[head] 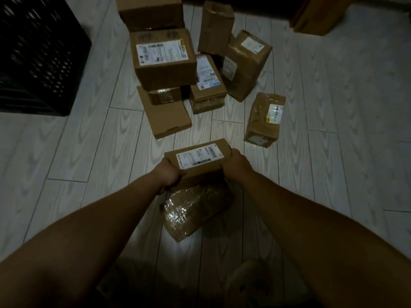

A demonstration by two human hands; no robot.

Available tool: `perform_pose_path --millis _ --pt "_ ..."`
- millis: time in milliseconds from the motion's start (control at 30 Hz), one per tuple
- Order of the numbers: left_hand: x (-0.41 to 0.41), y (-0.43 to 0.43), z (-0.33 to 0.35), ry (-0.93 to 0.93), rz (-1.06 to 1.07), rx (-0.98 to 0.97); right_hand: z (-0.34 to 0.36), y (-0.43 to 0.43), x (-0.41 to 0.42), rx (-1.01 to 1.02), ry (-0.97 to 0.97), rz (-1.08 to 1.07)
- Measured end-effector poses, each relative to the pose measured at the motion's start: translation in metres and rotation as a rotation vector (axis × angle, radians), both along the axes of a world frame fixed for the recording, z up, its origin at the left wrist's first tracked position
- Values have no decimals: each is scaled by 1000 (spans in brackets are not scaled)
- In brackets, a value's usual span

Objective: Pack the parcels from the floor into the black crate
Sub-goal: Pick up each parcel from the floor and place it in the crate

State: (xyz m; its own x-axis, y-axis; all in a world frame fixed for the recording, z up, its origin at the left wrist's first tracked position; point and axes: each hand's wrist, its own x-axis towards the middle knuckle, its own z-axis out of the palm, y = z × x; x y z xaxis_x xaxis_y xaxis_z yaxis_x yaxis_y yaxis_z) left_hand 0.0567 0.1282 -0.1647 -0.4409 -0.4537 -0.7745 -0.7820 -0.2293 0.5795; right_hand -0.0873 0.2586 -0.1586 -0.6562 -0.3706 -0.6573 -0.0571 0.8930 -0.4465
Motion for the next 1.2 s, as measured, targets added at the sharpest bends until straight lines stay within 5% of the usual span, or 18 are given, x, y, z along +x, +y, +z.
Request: perform_pose_path --millis 167,700,1200 --pt "12 -8 100 -8 40 -8 102 6 13 -59 -3 -68" --pt "54 -76 601 288 12 -206 605 -29 57 -373 119 -109" --pt "97 -109 861 645 87 -698 833 -78 76 -689 570 33"
